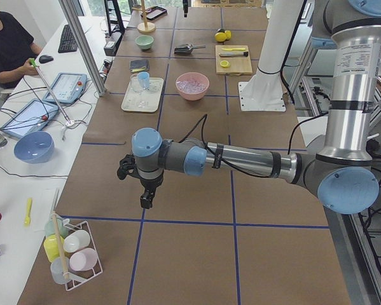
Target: Put ice in cup with scoop
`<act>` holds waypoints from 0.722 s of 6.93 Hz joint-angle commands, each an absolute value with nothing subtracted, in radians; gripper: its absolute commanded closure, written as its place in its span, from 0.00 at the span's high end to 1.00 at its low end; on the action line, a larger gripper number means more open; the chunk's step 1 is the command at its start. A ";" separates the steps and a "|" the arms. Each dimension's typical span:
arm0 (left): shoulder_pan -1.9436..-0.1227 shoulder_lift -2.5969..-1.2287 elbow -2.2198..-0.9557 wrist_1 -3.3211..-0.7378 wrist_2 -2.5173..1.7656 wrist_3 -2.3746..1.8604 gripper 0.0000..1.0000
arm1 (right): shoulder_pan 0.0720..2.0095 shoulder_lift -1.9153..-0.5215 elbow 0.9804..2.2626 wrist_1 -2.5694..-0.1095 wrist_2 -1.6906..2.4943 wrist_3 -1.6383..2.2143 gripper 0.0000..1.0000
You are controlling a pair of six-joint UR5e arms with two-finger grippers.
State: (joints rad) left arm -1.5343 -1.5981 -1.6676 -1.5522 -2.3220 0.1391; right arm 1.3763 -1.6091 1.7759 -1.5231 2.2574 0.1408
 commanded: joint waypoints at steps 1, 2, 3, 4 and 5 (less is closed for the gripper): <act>-1.548 -1.592 -1.677 -1.479 -2.322 0.169 1.00 | 1.416 -1.618 1.740 -1.528 2.303 0.071 1.00; -1.548 -1.583 -1.683 -1.509 -2.332 0.178 1.00 | 1.416 -1.611 1.736 -1.529 2.298 0.087 1.00; -1.548 -1.579 -1.666 -1.553 -2.324 0.172 1.00 | 1.416 -1.608 1.727 -1.538 2.299 0.110 1.00; -1.548 -1.578 -1.684 -1.558 -2.319 0.167 1.00 | 1.410 -1.603 1.724 -1.534 2.290 0.138 1.00; -1.548 -1.578 -1.668 -1.555 -2.324 0.173 1.00 | 1.410 -1.595 1.714 -1.529 2.289 0.137 1.00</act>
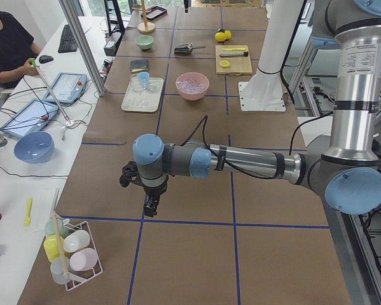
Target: Put ice in cup with scoop
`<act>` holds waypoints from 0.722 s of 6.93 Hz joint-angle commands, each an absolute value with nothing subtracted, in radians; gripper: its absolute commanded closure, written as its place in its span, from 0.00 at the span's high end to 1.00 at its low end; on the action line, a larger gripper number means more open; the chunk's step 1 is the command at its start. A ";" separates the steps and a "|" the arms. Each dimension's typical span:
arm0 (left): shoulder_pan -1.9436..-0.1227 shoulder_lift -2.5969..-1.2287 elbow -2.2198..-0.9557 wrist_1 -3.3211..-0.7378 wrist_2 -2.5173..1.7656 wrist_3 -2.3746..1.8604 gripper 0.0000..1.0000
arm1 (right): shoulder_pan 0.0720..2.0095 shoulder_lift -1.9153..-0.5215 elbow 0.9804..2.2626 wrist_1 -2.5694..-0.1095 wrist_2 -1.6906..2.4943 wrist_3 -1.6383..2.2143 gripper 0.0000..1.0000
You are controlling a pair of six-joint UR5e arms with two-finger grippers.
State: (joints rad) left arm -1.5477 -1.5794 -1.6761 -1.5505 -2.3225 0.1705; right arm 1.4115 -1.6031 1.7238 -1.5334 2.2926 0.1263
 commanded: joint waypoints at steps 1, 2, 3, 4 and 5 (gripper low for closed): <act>-1.545 -1.592 -1.667 -1.557 -2.321 0.178 1.00 | 1.410 -1.595 1.713 -1.528 2.289 0.137 1.00; -1.542 -1.594 -1.677 -1.551 -2.319 0.178 1.00 | 1.410 -1.594 1.713 -1.528 2.290 0.132 1.00; -1.542 -1.583 -1.675 -1.551 -2.332 0.178 1.00 | 1.411 -1.603 1.715 -1.529 2.290 0.132 1.00; -1.539 -1.585 -1.674 -1.555 -2.332 0.170 1.00 | 1.411 -1.601 1.715 -1.529 2.287 0.135 1.00; -1.542 -1.580 -1.684 -1.555 -2.333 0.167 1.00 | 1.411 -1.605 1.720 -1.529 2.299 0.138 1.00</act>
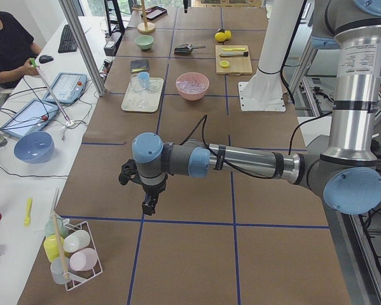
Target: Put ice in cup with scoop
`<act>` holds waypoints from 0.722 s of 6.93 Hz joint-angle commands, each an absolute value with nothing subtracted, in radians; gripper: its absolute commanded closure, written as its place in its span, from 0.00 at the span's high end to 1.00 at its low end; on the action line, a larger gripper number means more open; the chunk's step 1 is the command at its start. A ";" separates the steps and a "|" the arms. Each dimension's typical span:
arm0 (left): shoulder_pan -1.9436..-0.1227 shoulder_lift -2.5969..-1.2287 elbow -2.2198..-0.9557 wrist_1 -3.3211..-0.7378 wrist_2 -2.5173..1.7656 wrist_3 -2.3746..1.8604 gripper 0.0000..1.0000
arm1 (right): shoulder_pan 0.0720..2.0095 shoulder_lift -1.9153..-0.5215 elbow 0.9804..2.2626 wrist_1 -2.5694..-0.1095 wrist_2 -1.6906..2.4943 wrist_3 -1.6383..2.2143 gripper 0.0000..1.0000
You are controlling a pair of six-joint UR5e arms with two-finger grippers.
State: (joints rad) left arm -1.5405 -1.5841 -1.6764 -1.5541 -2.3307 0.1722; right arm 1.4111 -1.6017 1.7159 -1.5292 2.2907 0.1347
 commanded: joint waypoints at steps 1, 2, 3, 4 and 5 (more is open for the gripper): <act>-1.543 -1.574 -1.684 -1.557 -2.335 0.167 1.00 | 1.411 -1.606 1.727 -1.531 2.307 0.138 1.00; -1.543 -1.572 -1.675 -1.559 -2.329 0.167 1.00 | 1.411 -1.608 1.733 -1.532 2.315 0.138 1.00; -1.542 -1.574 -1.672 -1.560 -2.321 0.169 1.00 | 1.411 -1.611 1.738 -1.535 2.315 0.138 1.00; -1.542 -1.575 -1.677 -1.560 -2.329 0.167 1.00 | 1.411 -1.612 1.741 -1.536 2.315 0.138 1.00; -1.540 -1.585 -1.681 -1.560 -2.329 0.166 1.00 | 1.411 -1.611 1.738 -1.534 2.301 0.138 1.00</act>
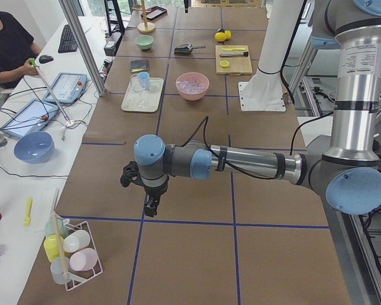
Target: Put ice in cup with scoop
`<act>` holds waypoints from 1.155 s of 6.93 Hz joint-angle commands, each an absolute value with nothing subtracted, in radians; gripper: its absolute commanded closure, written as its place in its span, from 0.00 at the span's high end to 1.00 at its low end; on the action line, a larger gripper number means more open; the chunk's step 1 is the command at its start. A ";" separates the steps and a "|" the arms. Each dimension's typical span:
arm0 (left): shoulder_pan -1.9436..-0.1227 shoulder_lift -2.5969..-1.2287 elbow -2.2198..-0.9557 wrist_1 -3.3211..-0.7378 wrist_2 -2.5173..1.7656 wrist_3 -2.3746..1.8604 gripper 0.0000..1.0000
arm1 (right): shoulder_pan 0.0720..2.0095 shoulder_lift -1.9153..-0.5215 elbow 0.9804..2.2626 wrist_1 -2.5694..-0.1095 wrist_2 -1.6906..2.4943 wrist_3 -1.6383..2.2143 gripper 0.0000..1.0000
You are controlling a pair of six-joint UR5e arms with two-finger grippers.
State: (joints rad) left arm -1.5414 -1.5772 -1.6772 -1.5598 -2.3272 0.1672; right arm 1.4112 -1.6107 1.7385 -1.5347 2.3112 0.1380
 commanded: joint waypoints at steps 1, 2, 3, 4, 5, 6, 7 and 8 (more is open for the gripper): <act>-1.542 -1.577 -1.677 -1.563 -2.324 0.170 1.00 | 1.411 -1.611 1.736 -1.532 2.301 0.138 1.00; -1.542 -1.581 -1.678 -1.562 -2.319 0.173 1.00 | 1.413 -1.611 1.743 -1.529 2.309 0.138 1.00; -1.542 -1.585 -1.668 -1.562 -2.319 0.175 1.00 | 1.411 -1.612 1.732 -1.532 2.307 0.138 1.00; -1.540 -1.589 -1.667 -1.562 -2.321 0.173 1.00 | 1.411 -1.614 1.735 -1.534 2.312 0.138 1.00; -1.540 -1.592 -1.677 -1.562 -2.324 0.172 1.00 | 1.413 -1.614 1.735 -1.535 2.315 0.138 1.00; -1.540 -1.597 -1.680 -1.560 -2.329 0.173 1.00 | 1.413 -1.614 1.741 -1.531 2.309 0.138 1.00; -1.540 -1.598 -1.678 -1.560 -2.327 0.178 1.00 | 1.411 -1.605 1.727 -1.531 2.307 0.129 1.00; -1.543 -1.600 -1.684 -1.559 -2.321 0.178 1.00 | 1.413 -1.605 1.733 -1.529 2.307 0.132 1.00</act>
